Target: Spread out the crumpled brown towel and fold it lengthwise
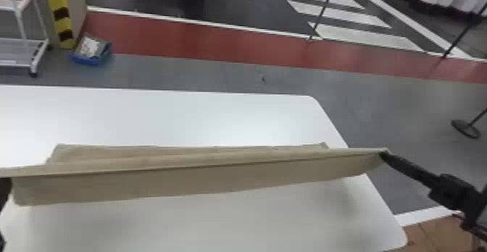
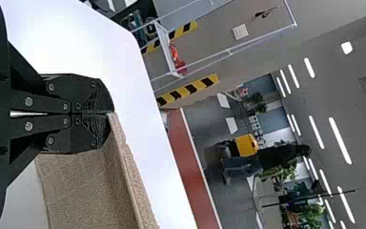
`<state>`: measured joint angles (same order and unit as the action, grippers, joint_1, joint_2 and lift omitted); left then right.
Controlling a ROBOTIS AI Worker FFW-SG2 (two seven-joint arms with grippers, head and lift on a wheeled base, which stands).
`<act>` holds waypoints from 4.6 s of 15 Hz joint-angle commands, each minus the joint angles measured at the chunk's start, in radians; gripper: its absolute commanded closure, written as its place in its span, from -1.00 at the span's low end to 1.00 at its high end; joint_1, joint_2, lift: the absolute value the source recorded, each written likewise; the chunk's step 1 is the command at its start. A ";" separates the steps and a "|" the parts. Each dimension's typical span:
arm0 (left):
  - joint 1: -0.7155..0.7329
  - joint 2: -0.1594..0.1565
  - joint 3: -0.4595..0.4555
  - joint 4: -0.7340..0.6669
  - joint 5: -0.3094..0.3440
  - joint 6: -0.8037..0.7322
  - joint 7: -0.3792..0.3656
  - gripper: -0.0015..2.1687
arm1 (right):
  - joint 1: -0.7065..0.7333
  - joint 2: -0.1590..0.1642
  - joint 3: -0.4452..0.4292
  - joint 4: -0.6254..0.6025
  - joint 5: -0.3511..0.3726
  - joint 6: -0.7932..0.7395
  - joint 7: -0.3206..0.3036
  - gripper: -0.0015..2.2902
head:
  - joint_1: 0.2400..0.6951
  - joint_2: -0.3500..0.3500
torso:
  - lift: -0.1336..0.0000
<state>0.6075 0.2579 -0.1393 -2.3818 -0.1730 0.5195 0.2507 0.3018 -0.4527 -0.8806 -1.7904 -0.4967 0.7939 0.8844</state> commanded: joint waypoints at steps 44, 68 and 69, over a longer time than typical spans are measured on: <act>-0.601 -0.023 -0.186 0.521 -0.054 0.222 -0.016 -0.97 | -0.397 0.019 0.351 0.361 0.322 -0.120 -0.321 -0.89 | 1.00 -0.95 | -0.85; -0.449 -0.023 -0.023 0.286 0.224 0.416 -0.128 -0.52 | -0.119 0.014 0.158 0.177 0.161 -0.242 -0.292 -0.89 | 1.00 -1.00 | -0.85; -0.451 -0.023 -0.023 0.286 0.224 0.428 -0.134 -0.52 | -0.119 0.012 0.161 0.177 0.162 -0.242 -0.292 -0.89 | 1.00 -1.00 | -0.85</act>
<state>0.1590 0.2336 -0.1626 -2.0957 0.0533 0.9369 0.1193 0.1825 -0.4389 -0.7240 -1.6138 -0.3368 0.5516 0.5920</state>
